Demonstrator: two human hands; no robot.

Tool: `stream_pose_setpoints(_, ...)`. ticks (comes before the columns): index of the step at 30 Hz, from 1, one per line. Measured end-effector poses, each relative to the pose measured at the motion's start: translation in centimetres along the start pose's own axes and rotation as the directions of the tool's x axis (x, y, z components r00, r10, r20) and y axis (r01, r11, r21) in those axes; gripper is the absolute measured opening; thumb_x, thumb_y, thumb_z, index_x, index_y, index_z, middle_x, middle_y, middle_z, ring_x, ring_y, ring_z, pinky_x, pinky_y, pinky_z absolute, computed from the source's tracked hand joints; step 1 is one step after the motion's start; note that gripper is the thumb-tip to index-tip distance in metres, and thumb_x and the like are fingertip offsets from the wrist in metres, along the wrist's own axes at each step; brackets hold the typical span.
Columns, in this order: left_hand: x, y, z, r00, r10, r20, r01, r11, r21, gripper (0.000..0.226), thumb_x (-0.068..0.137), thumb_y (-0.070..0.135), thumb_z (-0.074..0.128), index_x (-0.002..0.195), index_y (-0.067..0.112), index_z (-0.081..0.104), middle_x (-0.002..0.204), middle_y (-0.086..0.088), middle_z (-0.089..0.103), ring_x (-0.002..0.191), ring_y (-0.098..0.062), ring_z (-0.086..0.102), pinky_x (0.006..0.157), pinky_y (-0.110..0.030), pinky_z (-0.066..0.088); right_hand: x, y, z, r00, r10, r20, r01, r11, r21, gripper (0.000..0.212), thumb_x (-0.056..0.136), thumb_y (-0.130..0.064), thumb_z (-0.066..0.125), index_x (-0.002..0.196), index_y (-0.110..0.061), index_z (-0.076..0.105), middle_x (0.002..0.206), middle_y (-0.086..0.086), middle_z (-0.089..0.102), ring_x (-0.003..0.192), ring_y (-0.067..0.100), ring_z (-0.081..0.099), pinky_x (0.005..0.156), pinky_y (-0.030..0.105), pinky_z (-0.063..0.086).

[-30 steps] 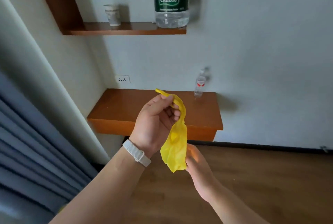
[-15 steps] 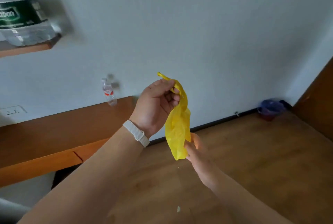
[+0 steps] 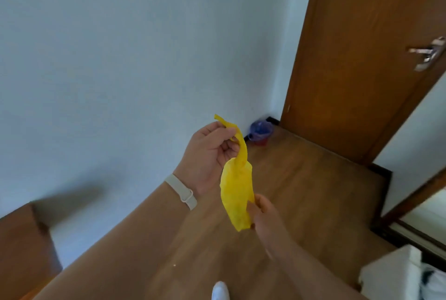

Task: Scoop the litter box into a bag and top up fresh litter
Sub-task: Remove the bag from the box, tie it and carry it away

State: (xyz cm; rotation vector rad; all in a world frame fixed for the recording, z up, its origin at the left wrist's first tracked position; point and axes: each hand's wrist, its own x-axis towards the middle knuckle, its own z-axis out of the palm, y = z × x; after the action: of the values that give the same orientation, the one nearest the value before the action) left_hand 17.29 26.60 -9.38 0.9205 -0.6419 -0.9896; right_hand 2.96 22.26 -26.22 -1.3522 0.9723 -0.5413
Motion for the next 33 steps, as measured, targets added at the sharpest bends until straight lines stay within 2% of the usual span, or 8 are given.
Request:
stream_pose_setpoints(5,10.3,-2.8,1.4,0.988,-0.091,0.121,0.093,0.996,-0.005,0.017,0.087,0.001,0.058,0.073,0.008,0.064,0.068,-0.009,0.058,0.055,-0.014,0.053,0.056,-0.024,0.045,7.4,-1.6,-3.2,0.986,0.035,-0.161,-0.035,0.999,0.007,0.01,0.092,-0.031,0.061,0.096,-0.027,0.069,0.09,-0.001,0.074,0.089,0.021,0.069,0.081,0.044,0.056)
stream_pose_setpoints(7,14.3,-3.5,2.1,0.977,-0.124,0.171,0.129,0.991,-0.018,0.007,0.082,0.004,0.061,0.076,0.007,0.06,0.067,-0.008,0.056,0.055,-0.013,0.054,0.055,-0.023,0.046,10.4,-2.8,-4.3,0.973,0.044,-0.227,-0.042,0.999,0.014,0.015,0.087,-0.034,0.062,0.094,-0.024,0.07,0.087,0.0,0.075,0.085,0.02,0.068,0.079,0.044,0.055)
stream_pose_setpoints(11,21.3,-4.2,4.0,0.953,-0.154,0.259,0.147,0.988,0.046,0.015,0.09,0.0,0.056,0.077,0.005,0.057,0.065,-0.008,0.054,0.054,-0.012,0.052,0.055,-0.022,0.046,16.4,-4.9,-6.5,0.946,0.049,-0.32,-0.032,0.998,0.058,0.029,0.072,-0.047,0.058,0.091,-0.028,0.071,0.087,0.001,0.075,0.085,0.023,0.069,0.08,0.045,0.056)
stream_pose_setpoints(14,25.4,-5.0,5.1,0.952,-0.104,0.287,0.05,0.981,0.19,0.011,0.086,0.006,0.061,0.076,0.006,0.059,0.064,-0.007,0.056,0.057,-0.014,0.052,0.058,-0.024,0.047,20.3,-5.7,-8.1,0.93,0.081,-0.359,-0.037,0.991,0.127,0.022,0.082,-0.042,0.057,0.092,-0.028,0.07,0.089,0.0,0.074,0.09,0.025,0.07,0.085,0.052,0.056)
stream_pose_setpoints(18,31.1,-6.5,6.3,0.942,-0.034,0.334,-0.101,0.921,0.377,0.012,0.091,0.003,0.06,0.079,0.001,0.06,0.067,-0.009,0.055,0.065,-0.02,0.051,0.064,-0.029,0.047,26.4,-6.3,-10.3,0.913,0.103,-0.396,-0.049,0.988,0.144,0.032,0.072,-0.054,0.054,0.091,-0.034,0.069,0.088,0.002,0.073,0.088,0.027,0.07,0.083,0.055,0.056)
stream_pose_setpoints(26,45.2,-10.8,9.8,0.96,-0.04,0.276,-0.08,0.909,0.41,0.006,0.091,-0.004,0.056,0.086,-0.007,0.058,0.07,-0.015,0.05,0.056,-0.013,0.051,0.057,-0.023,0.046,40.3,-7.4,-16.1,0.927,0.131,-0.351,-0.066,0.979,0.191,0.032,0.069,-0.055,0.055,0.09,-0.035,0.07,0.081,0.001,0.073,0.081,0.024,0.068,0.083,0.049,0.056)
stream_pose_setpoints(31,54.8,-12.9,12.2,0.982,-0.061,0.177,-0.022,0.902,0.431,0.017,0.088,-0.004,0.06,0.085,-0.018,0.052,0.071,-0.017,0.049,0.054,-0.013,0.05,0.059,-0.026,0.045,49.2,-9.4,-20.5,0.954,0.15,-0.259,-0.099,0.975,0.2,0.034,0.067,-0.059,0.057,0.087,-0.035,0.07,0.084,0.006,0.073,0.086,0.029,0.068,0.083,0.051,0.055)
stream_pose_setpoints(33,58.3,-13.1,13.6,0.984,-0.063,0.168,-0.006,0.925,0.381,0.022,0.081,0.005,0.065,0.085,-0.015,0.054,0.069,-0.016,0.051,0.054,-0.014,0.051,0.058,-0.026,0.045,52.6,-10.5,-22.6,0.965,0.14,-0.223,-0.103,0.98,0.169,0.035,0.07,-0.057,0.057,0.087,-0.028,0.069,0.08,0.007,0.071,0.078,0.026,0.065,0.081,0.05,0.055)
